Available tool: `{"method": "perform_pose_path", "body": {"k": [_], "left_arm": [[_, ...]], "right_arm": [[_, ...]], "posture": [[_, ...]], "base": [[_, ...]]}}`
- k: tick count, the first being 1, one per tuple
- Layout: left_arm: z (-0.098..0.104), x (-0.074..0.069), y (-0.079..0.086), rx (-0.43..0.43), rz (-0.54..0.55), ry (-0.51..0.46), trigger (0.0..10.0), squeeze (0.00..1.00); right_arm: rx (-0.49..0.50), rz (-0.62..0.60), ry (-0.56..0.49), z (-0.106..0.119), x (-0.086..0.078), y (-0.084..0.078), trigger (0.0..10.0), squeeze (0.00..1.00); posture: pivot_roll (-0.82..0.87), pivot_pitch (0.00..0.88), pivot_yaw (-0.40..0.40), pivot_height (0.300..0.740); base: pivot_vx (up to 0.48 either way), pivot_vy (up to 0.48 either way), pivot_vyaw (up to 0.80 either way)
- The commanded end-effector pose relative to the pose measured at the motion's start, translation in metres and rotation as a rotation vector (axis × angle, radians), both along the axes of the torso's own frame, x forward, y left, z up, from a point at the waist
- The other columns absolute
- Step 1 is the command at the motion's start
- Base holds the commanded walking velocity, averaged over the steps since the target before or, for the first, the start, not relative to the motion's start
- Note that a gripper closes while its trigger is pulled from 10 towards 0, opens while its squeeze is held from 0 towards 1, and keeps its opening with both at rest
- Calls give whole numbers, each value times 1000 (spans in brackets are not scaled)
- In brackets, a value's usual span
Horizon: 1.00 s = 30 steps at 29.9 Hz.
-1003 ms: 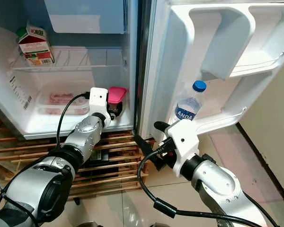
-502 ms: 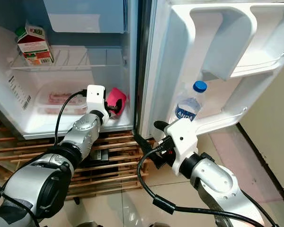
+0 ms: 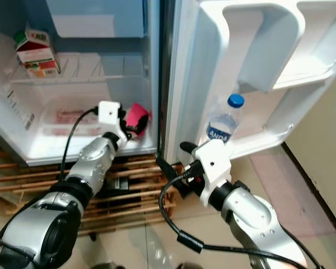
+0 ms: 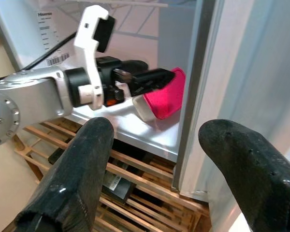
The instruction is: Restocking fridge
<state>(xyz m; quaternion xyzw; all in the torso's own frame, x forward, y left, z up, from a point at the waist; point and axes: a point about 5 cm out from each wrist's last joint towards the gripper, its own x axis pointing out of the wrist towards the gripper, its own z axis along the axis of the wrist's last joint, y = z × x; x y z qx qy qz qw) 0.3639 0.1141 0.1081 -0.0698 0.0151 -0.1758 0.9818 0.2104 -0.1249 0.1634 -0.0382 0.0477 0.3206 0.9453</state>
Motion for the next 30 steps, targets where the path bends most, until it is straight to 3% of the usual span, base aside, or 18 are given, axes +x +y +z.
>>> {"method": "perform_pose_path", "body": {"k": [1,2,4,9,11,19,23,25,30], "left_arm": [[12,1,2,-14,-13,-73,10000,0],[12,1,2,-14,-13,-73,10000,0],[29,-10,10,-65,-64,-193,10000,0],[39,-21,14,-86,-89,-234,10000,0],[45,-34,20,-49,-91,-266,10000,0],[63,-85,36,45,-41,-285,10000,0],[50,-103,44,51,2,-236,10000,0],[47,-118,44,91,-16,-210,10000,0],[45,-133,39,104,-62,-158,10000,0]], "right_arm": [[3,-5,-20,3,-1,1,10000,0],[3,-5,-20,3,-1,1,10000,0],[26,-6,-21,3,-1,4,10000,0],[31,-1,-25,3,0,6,10000,0],[35,-6,-33,3,0,8,10000,0],[37,-126,-72,2,1,2,10000,0],[73,-250,-59,-4,1,-4,10000,0],[72,-263,-47,-9,-2,-5,10000,0],[54,-264,-40,-14,-8,-7,10000,0]], "posture": [[-78,43,8,740],[-78,43,8,740],[-56,33,4,740],[-52,28,6,740],[-49,19,12,740],[-24,0,6,740],[-10,0,-1,740],[-6,0,-4,740],[-3,0,-7,740]], "base": [[0,0,0],[0,0,0],[0,0,0],[0,0,0],[0,0,0],[0,0,0],[0,0,0],[0,0,0],[0,-328,0]]}}
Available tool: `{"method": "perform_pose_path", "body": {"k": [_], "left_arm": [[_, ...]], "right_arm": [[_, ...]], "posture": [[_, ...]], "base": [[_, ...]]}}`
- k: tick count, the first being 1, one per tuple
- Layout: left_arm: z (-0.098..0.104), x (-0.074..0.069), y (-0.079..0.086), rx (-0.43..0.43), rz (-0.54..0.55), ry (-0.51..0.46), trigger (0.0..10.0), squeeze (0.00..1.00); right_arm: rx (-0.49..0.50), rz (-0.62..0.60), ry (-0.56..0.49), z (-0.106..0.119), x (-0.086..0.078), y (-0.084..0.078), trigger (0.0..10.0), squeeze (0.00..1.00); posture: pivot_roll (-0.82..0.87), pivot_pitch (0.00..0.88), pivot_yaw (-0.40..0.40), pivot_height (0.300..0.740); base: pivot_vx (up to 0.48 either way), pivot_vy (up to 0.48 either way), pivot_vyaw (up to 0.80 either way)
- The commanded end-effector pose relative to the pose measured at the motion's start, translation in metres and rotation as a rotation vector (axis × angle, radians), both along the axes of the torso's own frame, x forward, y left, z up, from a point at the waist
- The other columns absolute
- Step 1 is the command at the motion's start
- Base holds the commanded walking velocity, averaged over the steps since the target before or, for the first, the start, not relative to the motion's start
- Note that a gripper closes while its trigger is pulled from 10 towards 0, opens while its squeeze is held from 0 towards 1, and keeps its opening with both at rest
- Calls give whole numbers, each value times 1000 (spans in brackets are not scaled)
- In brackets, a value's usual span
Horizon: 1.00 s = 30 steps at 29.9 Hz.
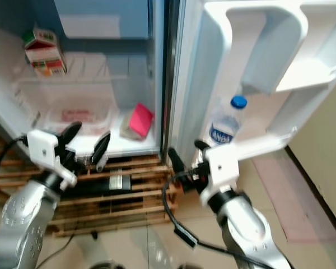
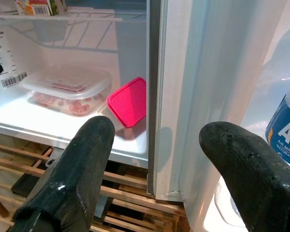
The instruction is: Restocking fridge
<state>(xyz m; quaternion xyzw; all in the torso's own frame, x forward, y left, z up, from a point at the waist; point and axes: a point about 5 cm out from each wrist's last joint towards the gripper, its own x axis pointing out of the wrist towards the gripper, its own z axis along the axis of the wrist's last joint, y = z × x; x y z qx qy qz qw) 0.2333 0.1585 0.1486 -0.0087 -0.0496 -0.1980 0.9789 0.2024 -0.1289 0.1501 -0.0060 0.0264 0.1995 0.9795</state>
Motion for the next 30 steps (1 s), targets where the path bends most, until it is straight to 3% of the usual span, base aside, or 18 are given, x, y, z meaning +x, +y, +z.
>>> {"method": "perform_pose_path", "body": {"k": [1,20,24,30], "left_arm": [[4,-4,-6,21,-29,-2,10000,0],[4,-2,-15,33,-26,51,10000,0],[10,8,-15,30,-16,34,10000,0],[15,9,-14,30,3,20,10000,0]], "right_arm": [[-12,-14,-6,-2,-1,-3,10000,0],[-22,-34,-19,-7,-7,-9,10000,0],[-42,-34,-48,-5,1,-10,10000,0],[-42,-35,-48,-5,5,-14,10000,0]], "posture": [[-4,0,-6,740],[-19,7,16,740],[-20,43,38,740],[8,60,30,740]], "base": [[0,-469,0],[0,-472,0],[0,-471,800],[0,-472,800]]}}
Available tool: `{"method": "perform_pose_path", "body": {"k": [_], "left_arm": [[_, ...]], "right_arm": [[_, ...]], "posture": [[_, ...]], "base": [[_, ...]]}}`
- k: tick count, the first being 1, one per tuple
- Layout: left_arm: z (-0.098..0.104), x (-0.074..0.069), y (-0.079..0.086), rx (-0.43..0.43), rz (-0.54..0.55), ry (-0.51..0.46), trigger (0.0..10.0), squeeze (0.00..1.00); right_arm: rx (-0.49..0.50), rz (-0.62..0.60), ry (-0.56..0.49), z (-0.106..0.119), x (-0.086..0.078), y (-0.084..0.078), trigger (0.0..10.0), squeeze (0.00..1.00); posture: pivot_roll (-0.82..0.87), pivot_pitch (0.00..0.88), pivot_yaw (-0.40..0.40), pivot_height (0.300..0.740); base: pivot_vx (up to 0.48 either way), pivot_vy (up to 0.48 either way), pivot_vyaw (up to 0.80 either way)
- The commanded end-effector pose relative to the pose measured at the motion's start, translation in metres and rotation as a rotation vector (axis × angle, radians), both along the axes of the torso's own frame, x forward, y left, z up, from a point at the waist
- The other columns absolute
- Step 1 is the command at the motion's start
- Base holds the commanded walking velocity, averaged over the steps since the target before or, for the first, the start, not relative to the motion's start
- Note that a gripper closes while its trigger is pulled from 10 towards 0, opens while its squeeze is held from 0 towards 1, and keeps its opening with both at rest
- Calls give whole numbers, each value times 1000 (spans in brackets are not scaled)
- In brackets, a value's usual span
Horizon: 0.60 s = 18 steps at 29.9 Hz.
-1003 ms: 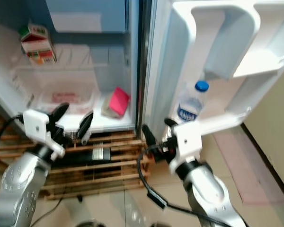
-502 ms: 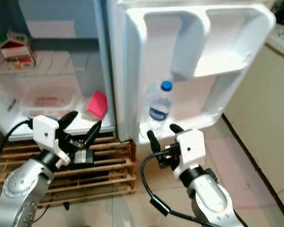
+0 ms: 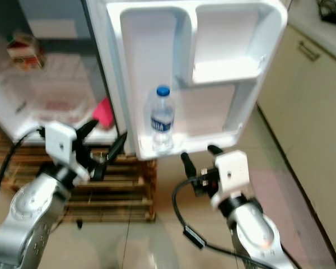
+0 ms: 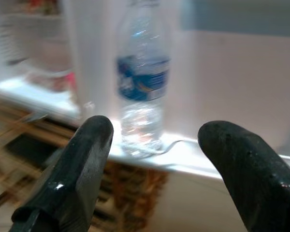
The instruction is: Restocking fridge
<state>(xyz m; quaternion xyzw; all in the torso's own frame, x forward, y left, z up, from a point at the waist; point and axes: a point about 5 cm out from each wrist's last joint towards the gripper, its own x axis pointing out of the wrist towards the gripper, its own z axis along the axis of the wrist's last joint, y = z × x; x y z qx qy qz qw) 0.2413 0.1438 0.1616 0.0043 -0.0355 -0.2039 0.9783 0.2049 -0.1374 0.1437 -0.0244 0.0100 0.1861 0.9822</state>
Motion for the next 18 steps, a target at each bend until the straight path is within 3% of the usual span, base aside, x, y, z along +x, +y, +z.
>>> {"method": "perform_pose_path", "body": {"k": [1,15,18], "left_arm": [[2,0,1,-7,18,-2,10000,0],[-22,-13,7,25,65,75,10000,0],[-20,-16,8,17,78,76,10000,0]], "right_arm": [[-15,-7,-8,0,1,-5,10000,0],[4,-34,46,-15,0,-3,10000,0],[19,-22,50,-14,-2,-2,10000,0]], "posture": [[7,61,28,740],[25,76,4,740],[37,77,-9,740]], "base": [[0,-472,800],[0,-472,800],[0,-472,729]]}}
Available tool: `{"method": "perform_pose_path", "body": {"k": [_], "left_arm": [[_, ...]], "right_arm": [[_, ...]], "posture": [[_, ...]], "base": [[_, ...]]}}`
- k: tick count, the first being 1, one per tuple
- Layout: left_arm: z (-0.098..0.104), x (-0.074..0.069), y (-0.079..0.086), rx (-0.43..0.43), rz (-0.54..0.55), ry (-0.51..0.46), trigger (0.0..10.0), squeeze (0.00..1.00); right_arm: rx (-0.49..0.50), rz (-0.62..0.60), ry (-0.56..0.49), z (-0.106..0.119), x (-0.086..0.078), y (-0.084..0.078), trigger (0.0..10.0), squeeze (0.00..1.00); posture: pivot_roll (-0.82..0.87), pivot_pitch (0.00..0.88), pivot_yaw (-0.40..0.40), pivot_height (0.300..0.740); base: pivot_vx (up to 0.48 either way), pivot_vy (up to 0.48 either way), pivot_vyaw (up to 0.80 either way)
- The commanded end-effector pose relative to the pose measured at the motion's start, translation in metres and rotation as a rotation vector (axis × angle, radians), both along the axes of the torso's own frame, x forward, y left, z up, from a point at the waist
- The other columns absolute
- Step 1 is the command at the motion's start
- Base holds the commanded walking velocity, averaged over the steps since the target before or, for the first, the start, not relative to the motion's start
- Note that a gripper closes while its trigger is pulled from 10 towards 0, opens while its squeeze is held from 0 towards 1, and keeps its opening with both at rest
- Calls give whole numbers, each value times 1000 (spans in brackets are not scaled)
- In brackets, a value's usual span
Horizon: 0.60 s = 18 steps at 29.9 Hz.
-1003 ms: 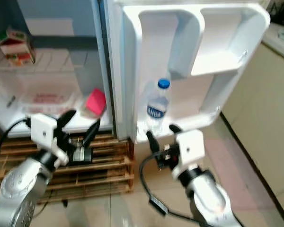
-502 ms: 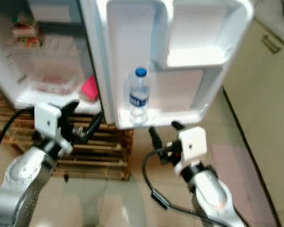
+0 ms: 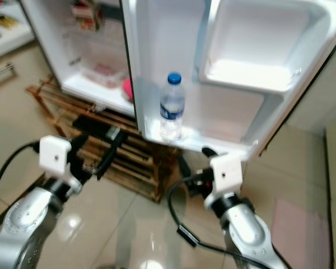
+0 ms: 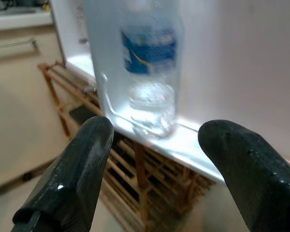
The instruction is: Restocking fridge
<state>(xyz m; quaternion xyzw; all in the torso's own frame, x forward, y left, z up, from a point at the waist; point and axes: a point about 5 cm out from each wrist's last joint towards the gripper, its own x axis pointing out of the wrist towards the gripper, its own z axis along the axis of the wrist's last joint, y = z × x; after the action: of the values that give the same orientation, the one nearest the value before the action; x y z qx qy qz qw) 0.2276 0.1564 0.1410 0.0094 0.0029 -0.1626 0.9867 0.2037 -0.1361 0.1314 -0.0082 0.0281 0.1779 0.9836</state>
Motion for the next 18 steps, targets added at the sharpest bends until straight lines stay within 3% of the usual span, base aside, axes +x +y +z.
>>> {"method": "perform_pose_path", "body": {"k": [1,7,12,15,18], "left_arm": [[1,-2,-4,-5,-6,0,10000,0],[7,12,-2,-15,8,-32,10000,0],[12,32,-13,76,-57,-43,10000,0],[15,37,-14,77,-72,-48,10000,0],[16,40,-13,57,-71,-42,10000,0]], "right_arm": [[18,-7,26,-3,0,-3,10000,0],[23,-5,-23,8,15,-4,10000,0],[40,-83,-21,5,16,-13,10000,0],[66,-121,-4,4,15,-13,10000,0],[71,-177,53,-2,6,-10,10000,0]], "posture": [[46,77,-10,740],[23,73,25,740],[17,106,35,740],[3,105,25,740],[-14,115,40,740]], "base": [[0,-472,0],[0,-402,0],[0,0,0],[0,0,0],[0,401,0]]}}
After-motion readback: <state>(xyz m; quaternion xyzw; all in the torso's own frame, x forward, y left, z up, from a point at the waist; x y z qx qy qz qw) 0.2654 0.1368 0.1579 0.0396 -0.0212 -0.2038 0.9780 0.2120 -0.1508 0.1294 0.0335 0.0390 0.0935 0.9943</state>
